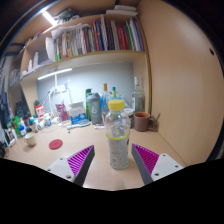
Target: Pour water
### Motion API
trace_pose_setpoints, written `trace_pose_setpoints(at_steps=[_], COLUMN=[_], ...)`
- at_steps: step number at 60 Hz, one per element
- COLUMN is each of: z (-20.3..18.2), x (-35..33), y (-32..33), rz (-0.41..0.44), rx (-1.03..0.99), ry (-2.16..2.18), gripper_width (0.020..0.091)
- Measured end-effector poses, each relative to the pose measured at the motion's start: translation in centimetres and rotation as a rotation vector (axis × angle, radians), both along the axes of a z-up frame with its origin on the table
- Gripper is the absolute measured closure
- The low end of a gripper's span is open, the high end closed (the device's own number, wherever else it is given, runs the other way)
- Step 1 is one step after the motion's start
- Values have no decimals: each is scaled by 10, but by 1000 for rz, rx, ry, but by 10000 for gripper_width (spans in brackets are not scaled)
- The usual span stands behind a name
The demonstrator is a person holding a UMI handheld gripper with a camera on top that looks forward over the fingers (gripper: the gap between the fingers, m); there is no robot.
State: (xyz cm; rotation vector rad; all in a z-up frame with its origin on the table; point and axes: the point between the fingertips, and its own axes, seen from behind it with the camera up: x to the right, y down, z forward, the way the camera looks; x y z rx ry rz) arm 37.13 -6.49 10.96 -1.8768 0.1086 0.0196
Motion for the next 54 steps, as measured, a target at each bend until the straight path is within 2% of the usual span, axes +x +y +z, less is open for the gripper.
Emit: trace_pose_setpoints(at_steps=[10, 22, 24, 33, 41, 47, 54], z=[-50, -54, -57, -55, -60, -60, -12], x=[11, 19, 19, 35, 33, 30, 18], y=[66, 116, 120, 131, 136, 136, 143], rz=[53, 94, 99, -1, -14, -16, -19], rx=[1, 73, 67, 113, 48, -26, -16], ry=[-5, -67, -67, -47, -49, -39, -109], gripper_width=[276, 308, 522, 573, 635, 653, 654])
